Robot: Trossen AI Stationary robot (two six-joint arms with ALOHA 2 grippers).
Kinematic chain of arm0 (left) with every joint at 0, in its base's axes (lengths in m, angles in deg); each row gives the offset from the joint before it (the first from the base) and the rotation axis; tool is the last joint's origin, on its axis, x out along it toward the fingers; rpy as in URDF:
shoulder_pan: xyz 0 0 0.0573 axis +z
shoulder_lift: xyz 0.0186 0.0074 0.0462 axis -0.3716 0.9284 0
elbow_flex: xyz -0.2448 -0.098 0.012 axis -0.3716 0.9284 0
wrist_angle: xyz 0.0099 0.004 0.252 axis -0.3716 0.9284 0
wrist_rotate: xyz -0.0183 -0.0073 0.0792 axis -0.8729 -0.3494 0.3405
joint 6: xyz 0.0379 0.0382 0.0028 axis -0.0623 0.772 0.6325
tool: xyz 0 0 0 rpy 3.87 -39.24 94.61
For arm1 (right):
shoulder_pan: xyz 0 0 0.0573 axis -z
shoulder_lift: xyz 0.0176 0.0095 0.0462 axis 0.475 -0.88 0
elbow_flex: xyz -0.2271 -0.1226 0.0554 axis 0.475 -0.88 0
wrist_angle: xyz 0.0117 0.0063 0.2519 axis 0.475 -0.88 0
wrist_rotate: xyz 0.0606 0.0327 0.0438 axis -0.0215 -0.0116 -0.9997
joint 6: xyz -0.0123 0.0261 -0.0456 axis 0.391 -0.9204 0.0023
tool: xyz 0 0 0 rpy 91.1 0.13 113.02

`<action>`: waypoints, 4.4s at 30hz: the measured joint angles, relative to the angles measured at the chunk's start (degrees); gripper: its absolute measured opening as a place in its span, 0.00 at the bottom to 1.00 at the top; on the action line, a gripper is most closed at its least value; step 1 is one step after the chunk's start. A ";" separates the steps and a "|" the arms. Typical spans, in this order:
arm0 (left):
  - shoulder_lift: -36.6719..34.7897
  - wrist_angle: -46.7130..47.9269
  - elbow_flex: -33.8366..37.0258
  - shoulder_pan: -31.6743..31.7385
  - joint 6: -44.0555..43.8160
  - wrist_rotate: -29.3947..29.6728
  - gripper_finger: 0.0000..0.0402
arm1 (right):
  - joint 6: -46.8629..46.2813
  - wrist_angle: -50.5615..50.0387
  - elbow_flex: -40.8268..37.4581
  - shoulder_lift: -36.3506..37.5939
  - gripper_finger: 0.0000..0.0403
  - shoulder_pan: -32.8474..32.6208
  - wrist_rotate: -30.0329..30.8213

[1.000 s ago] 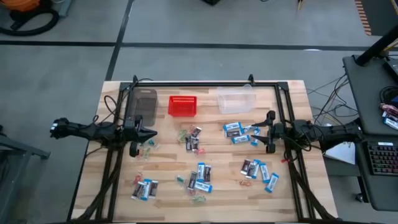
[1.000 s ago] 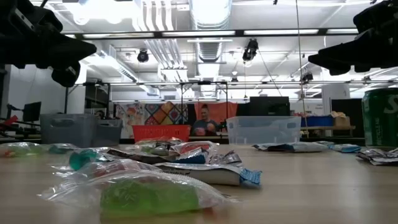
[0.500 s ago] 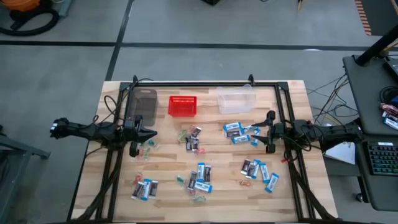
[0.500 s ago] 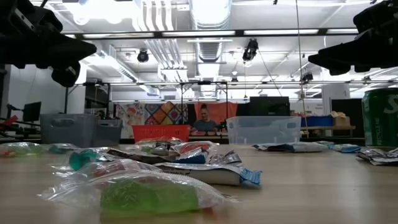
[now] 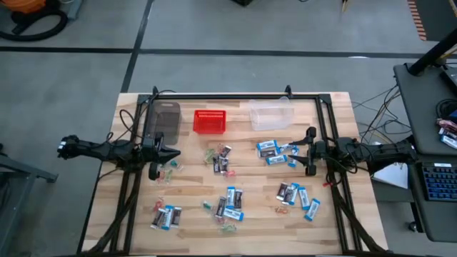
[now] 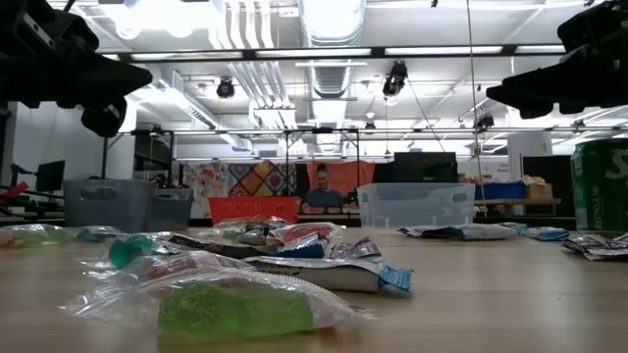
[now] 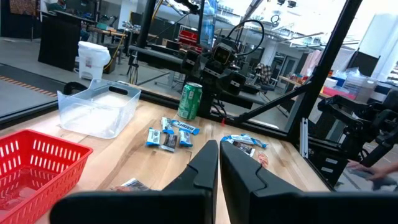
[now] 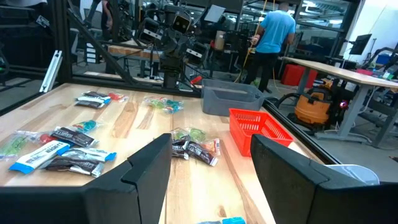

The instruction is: Sort candy

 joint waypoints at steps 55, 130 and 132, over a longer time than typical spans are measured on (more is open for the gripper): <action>-0.01 0.00 0.01 0.00 0.00 -0.01 0.00 | -0.01 -0.02 0.00 0.00 0.53 0.00 0.00; 62.12 21.81 -37.54 -1.58 -11.73 -7.54 0.00 | -35.38 -23.95 26.82 -19.56 0.53 0.02 6.06; 63.57 20.97 -37.96 -1.58 -10.33 -7.25 0.00 | -35.38 -23.99 27.02 -19.58 0.53 0.02 6.06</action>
